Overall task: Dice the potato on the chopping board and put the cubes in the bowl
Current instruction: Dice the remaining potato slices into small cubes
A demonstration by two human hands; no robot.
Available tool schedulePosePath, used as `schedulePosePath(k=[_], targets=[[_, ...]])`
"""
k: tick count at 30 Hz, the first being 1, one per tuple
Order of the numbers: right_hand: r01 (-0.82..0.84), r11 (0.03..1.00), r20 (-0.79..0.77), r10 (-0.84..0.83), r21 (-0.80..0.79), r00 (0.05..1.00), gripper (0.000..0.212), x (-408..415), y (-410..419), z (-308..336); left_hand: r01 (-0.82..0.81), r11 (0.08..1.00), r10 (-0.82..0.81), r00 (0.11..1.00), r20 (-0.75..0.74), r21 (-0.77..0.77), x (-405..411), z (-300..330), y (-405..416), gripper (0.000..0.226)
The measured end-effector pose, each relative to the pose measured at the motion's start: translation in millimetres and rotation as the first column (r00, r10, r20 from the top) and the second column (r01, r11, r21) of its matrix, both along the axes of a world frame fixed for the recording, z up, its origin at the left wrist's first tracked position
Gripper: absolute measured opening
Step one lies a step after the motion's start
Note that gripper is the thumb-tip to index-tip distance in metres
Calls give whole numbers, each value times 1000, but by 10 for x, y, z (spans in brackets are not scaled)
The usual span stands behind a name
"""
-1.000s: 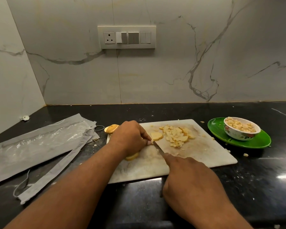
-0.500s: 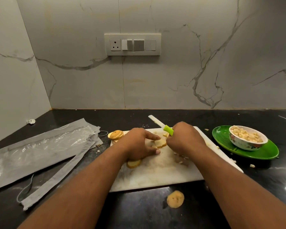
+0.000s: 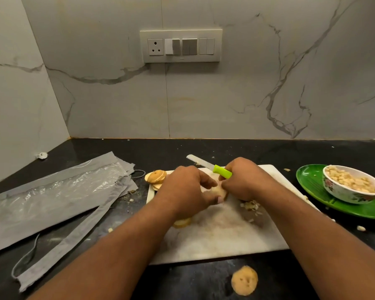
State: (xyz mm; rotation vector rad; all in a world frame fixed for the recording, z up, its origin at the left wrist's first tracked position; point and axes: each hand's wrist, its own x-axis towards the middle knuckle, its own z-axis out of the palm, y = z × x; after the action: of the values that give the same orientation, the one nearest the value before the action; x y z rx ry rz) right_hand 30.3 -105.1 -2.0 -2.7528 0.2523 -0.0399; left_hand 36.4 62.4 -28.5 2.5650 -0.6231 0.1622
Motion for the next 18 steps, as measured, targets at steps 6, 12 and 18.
schedulePosePath(k=[6,12,18], targets=[[17,999,-57,-18,-28,998,18,-104,-118,61,47,992,-29,987,-155,116,180,84,234,33],[-34,999,-95,32,-18,995,30,-140,-79,15,86,996,-90,987,-132,-34,237,7,142,14],[-143,990,-82,142,-11,986,25,-116,-52,58,84,993,-93,988,-120,-77,220,-30,139,10]])
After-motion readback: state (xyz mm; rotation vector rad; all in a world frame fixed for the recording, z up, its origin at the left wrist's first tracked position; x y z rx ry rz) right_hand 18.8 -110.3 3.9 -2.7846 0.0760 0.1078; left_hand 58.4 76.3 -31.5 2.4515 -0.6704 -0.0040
